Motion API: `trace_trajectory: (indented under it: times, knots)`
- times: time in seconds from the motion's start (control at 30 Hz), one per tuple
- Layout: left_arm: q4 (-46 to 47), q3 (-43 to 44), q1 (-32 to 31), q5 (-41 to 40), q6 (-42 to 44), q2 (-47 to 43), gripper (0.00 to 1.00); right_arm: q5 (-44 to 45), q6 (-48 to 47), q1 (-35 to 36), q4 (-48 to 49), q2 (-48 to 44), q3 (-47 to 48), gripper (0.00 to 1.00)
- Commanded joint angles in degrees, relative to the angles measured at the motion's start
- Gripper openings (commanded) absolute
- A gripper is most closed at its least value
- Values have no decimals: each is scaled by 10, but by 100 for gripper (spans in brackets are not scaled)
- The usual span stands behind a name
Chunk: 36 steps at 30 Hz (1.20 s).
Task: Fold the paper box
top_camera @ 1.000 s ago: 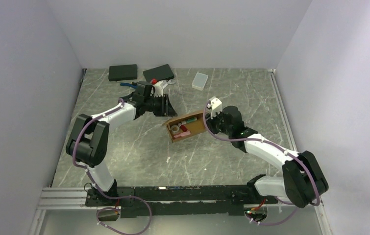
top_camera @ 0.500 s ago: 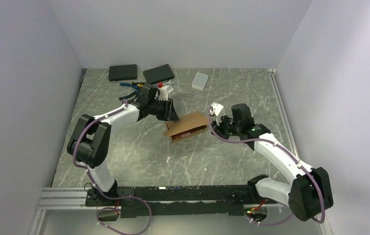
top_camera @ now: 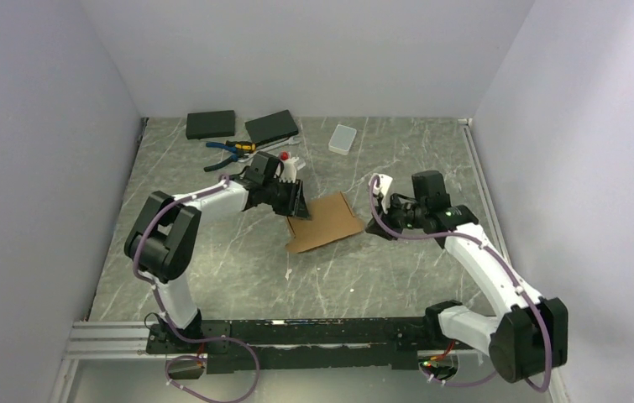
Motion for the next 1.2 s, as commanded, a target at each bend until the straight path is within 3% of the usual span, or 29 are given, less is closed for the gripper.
trace_trajectory:
  times: [0.0,0.2,0.4,0.77,0.87,0.97,1.17]
  knots:
    - [-13,-5,-4,-17,12,20,35,-27,72,14,53,58,56,24]
    - [-8,-6,-5,-30,4,16,36,-13,113,37,81,163,107,23]
    - [7,-26,-4,-52,-13,-46,38,-10,139,36,94,243,139,24]
    - [118,-197,6,-145,-90,-259,77,-18,235,-30,123,337,184,49]
    - [151,-257,18,-153,-129,-299,88,-30,237,-31,112,377,216,51]
    - [187,-309,37,-140,-169,-327,94,-37,243,-31,104,418,240,51]
    - [287,-381,70,-85,-237,-337,95,-44,257,-31,106,459,262,51]
